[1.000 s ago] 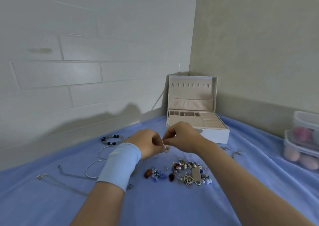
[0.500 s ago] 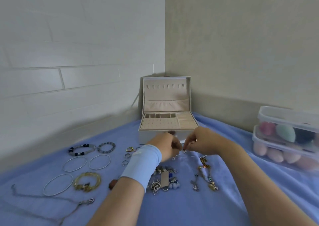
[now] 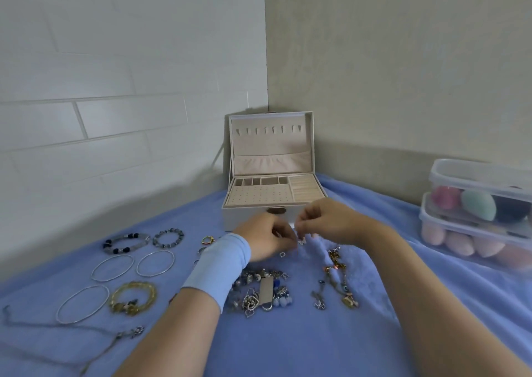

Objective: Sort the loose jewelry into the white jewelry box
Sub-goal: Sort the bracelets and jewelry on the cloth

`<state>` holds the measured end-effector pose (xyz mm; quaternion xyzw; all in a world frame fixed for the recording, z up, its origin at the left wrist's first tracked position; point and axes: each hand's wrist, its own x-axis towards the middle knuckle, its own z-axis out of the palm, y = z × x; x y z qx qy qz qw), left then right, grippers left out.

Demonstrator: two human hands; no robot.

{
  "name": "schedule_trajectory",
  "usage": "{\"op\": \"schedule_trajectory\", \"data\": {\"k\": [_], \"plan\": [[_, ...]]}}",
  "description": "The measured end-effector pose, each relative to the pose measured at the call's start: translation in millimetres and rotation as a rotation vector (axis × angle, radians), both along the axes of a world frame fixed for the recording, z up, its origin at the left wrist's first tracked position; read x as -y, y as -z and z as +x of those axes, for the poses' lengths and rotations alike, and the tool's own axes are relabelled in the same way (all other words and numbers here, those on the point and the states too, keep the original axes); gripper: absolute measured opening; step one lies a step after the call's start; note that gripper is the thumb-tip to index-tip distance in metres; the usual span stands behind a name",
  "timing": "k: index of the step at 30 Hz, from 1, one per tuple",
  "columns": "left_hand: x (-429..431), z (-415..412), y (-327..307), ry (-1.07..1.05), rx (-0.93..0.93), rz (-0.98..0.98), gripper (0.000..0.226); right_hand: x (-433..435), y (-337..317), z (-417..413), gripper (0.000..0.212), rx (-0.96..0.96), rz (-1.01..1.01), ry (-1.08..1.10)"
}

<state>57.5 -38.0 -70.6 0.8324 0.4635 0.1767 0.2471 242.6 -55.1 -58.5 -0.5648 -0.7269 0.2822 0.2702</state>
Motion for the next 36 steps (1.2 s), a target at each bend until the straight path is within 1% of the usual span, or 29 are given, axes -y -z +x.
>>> {"op": "schedule_trajectory", "data": {"k": [2, 4, 6, 8, 9, 12, 15, 17, 19, 23, 26, 29, 33, 36], "plan": [[-1, -9, -7, -0.019, 0.154, -0.065, 0.013, 2, -1, -5, 0.014, -0.191, -0.006, -0.02], [-1, -18, -16, -0.021, 0.353, -0.159, 0.013, 4, -2, -9, 0.015, -0.338, -0.019, -0.047], [0, -26, -24, 0.027, 0.564, -0.306, 0.018, 4, -1, -13, 0.016, -0.422, -0.024, -0.059], [0, -31, -30, 0.063, 0.703, -0.389, 0.021, 4, -1, -16, 0.015, -0.453, -0.012, -0.045], [0, -34, -33, 0.059, 0.716, -0.378, 0.022, 3, 0, -18, 0.015, -0.465, -0.006, -0.037], [0, -42, -40, -0.014, 0.663, -0.297, 0.016, 4, 1, -21, 0.01, -0.482, -0.001, -0.025], [2, -50, -47, -0.077, 0.635, -0.24, 0.012, 3, 3, -24, 0.007, -0.447, -0.01, -0.014], [2, -56, -51, -0.089, 0.629, -0.202, 0.012, 3, 5, -26, 0.01, -0.411, -0.005, -0.007], [2, -61, -55, -0.109, 0.553, -0.14, 0.01, 5, 6, -29, 0.016, -0.388, -0.003, 0.007], [-1, -72, -58, -0.228, 0.23, 0.115, 0.014, 7, 6, -36, 0.021, -0.339, -0.018, 0.044], [4, -85, -57, -0.281, 0.096, 0.189, 0.014, 7, 5, -45, 0.023, -0.321, -0.006, 0.075], [12, -104, -56, -0.326, -0.054, 0.184, 0.018, 7, -1, -56, 0.023, -0.321, 0.018, 0.058], [24, -136, -59, -0.283, -0.305, 0.034, 0.022, 9, -10, -81, 0.022, -0.287, 0.033, 0.009], [38, -158, -62, -0.273, -0.441, -0.039, 0.03, 12, -15, -106, 0.021, -0.185, 0.053, -0.043]]}}
